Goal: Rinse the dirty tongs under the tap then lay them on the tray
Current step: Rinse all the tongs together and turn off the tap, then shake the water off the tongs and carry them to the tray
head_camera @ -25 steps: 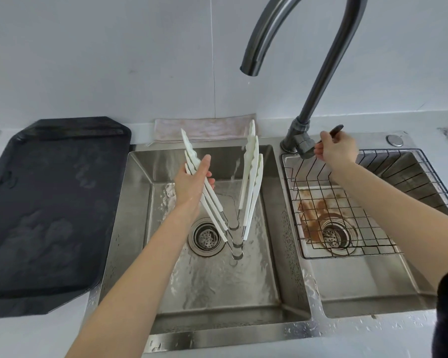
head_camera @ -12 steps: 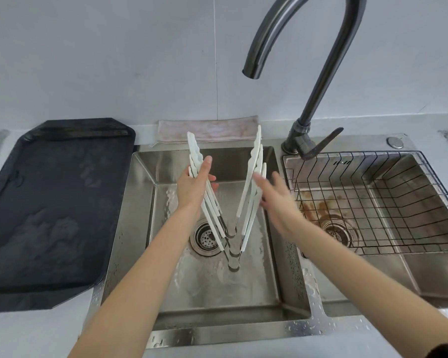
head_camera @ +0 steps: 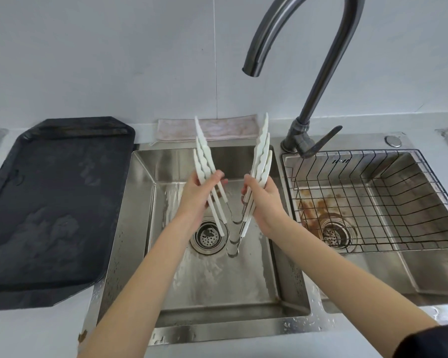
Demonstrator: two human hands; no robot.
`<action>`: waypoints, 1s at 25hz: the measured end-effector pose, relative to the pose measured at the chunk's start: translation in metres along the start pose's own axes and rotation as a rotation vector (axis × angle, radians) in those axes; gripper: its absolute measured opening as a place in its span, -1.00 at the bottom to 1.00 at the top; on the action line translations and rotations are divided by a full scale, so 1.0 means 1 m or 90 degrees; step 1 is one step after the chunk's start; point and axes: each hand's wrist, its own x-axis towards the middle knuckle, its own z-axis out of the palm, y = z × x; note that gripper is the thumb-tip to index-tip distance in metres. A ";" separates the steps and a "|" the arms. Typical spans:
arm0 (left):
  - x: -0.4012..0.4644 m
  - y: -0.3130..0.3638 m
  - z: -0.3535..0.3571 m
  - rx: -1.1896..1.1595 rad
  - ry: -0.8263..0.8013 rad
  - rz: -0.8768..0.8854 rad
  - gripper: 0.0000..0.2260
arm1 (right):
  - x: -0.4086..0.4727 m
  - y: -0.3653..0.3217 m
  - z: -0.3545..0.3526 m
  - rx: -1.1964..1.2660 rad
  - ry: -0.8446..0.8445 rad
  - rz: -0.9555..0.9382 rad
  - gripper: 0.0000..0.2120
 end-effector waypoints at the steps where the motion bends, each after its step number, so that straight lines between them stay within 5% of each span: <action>1: -0.002 -0.009 -0.001 -0.004 -0.027 -0.040 -0.89 | 0.004 0.003 -0.001 0.020 0.004 0.027 -0.88; 6: -0.009 -0.039 -0.016 0.043 -0.063 -0.168 -0.91 | 0.012 0.017 -0.006 -0.034 -0.013 0.168 -0.89; 17: 0.002 -0.014 -0.037 0.028 -0.036 -0.120 -0.96 | 0.014 0.001 0.016 -0.170 -0.103 0.114 -0.98; 25: 0.007 0.038 -0.096 0.071 -0.003 -0.075 -0.80 | 0.006 -0.013 0.084 -0.108 -0.206 0.132 -0.82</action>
